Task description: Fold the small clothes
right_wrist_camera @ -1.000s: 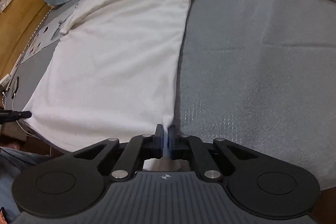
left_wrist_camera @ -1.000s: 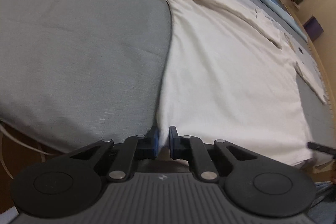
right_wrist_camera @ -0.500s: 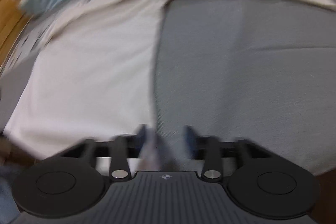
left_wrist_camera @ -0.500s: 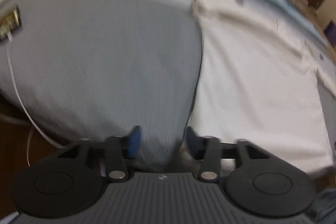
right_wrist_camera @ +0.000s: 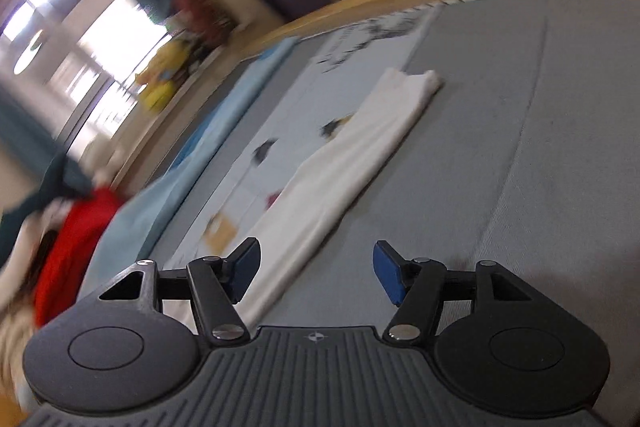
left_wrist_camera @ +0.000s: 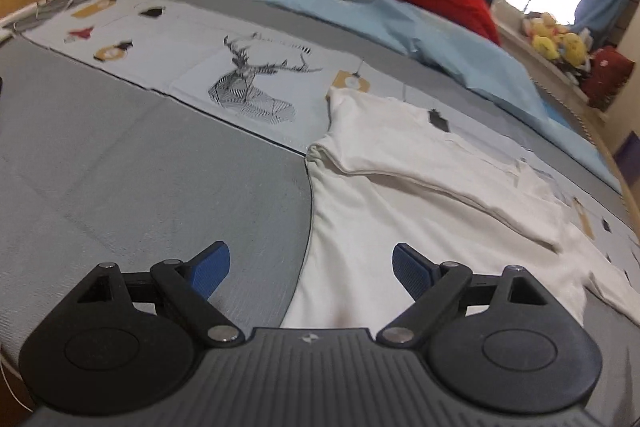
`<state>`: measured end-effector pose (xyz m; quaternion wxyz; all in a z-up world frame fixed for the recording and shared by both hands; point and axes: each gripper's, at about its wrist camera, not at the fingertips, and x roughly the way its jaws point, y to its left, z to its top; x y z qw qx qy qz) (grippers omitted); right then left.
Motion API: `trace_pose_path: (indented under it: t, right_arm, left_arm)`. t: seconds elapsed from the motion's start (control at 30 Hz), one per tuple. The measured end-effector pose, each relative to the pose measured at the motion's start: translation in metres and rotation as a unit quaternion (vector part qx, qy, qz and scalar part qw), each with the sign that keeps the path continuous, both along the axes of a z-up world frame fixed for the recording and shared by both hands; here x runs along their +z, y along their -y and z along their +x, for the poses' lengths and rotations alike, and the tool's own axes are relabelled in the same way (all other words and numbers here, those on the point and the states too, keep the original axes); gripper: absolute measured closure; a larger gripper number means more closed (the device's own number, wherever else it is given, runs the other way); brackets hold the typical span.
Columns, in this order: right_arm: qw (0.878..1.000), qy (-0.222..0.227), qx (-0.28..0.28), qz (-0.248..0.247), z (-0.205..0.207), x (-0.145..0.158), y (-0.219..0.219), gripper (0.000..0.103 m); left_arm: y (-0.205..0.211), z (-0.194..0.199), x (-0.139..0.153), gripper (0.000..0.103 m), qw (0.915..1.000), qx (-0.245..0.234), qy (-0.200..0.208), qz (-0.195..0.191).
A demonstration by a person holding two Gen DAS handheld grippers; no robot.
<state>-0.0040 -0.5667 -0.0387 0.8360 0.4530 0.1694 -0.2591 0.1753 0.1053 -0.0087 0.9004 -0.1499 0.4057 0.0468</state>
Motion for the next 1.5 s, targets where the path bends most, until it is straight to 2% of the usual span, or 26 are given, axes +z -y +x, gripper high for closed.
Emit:
trace_pose_path:
  t: [0.07, 0.2, 0.3, 0.47, 0.57, 0.6, 0.63, 0.67, 0.7, 0.83, 0.93, 1.0, 1.07, 1.2, 1.3, 1.4, 1.5]
  right_arm:
    - [0.999, -0.003, -0.042, 0.018, 0.016, -0.013, 0.023, 0.039]
    - [0.995, -0.013, -0.094, 0.016, 0.046, -0.035, 0.070, 0.039]
    - [0.993, -0.021, -0.108, 0.031, 0.065, -0.054, 0.102, 0.039]
    - [0.991, -0.008, -0.135, 0.014, 0.084, -0.062, 0.138, 0.038]
    - [0.990, 0.020, -0.143, -0.001, 0.091, -0.074, 0.150, 0.038]
    - [0.990, 0.020, -0.141, -0.022, 0.095, -0.076, 0.149, 0.042]
    - [0.989, 0.009, -0.143, -0.044, 0.100, -0.076, 0.149, 0.079]
    - [0.987, -0.009, -0.146, -0.063, 0.105, -0.076, 0.147, 0.102]
    - [0.986, -0.015, -0.150, -0.068, 0.106, -0.076, 0.146, 0.100]
    - [0.982, 0.001, -0.150, -0.116, 0.110, -0.042, 0.133, 0.100]
    - [0.980, 0.022, -0.128, -0.148, 0.120, -0.007, 0.108, 0.100]
    - [0.979, 0.038, -0.100, -0.175, 0.133, 0.019, 0.080, 0.100]
    - [0.972, 0.062, -0.049, -0.221, 0.152, 0.048, 0.040, 0.100]
    - [0.942, 0.131, 0.081, -0.298, 0.188, 0.105, -0.068, 0.100]
    - [0.902, 0.173, 0.191, -0.347, 0.212, 0.128, -0.173, 0.100]
    - [0.854, 0.180, 0.313, -0.375, 0.232, 0.115, -0.283, 0.100]
    - [0.802, 0.135, 0.435, -0.386, 0.244, 0.065, -0.386, 0.099]
  left_arm:
    - [0.000, 0.015, -0.012, 0.011, 0.9998, 0.010, -0.016, -0.010]
    - [0.000, 0.039, -0.029, 0.011, 0.9987, 0.016, -0.045, -0.019]
    - [0.004, 0.048, -0.031, 0.011, 0.9987, 0.015, -0.047, 0.015]
    - [0.000, 0.054, -0.036, 0.011, 0.9981, 0.026, -0.056, -0.007]
    - [0.000, 0.059, -0.038, 0.011, 0.9976, 0.035, -0.059, 0.009]
    - [0.000, 0.061, -0.039, 0.011, 0.9973, 0.039, -0.061, 0.014]
    - [-0.001, 0.063, -0.039, 0.011, 0.9969, 0.041, -0.064, 0.016]
    - [-0.003, 0.066, -0.039, 0.011, 0.9967, 0.043, -0.067, 0.017]
    - [-0.006, 0.068, -0.039, 0.011, 0.9964, 0.047, -0.068, 0.016]
    - [-0.024, 0.075, -0.031, 0.011, 0.9947, 0.084, -0.059, 0.008]
    - [-0.041, 0.079, -0.026, 0.011, 0.9921, 0.107, -0.062, -0.019]
    - [-0.053, 0.077, -0.023, 0.011, 0.9901, 0.118, -0.061, -0.045]
    - [-0.064, 0.071, -0.019, 0.011, 0.9884, 0.127, -0.054, -0.064]
    - [-0.080, 0.063, -0.012, 0.011, 0.9865, 0.138, -0.041, -0.079]
    - [-0.091, 0.059, -0.014, 0.011, 0.9835, 0.146, -0.048, -0.095]
    - [-0.101, 0.056, -0.014, 0.011, 0.9803, 0.149, -0.050, -0.120]
    - [-0.107, 0.051, -0.012, 0.011, 0.9798, 0.153, -0.045, -0.121]
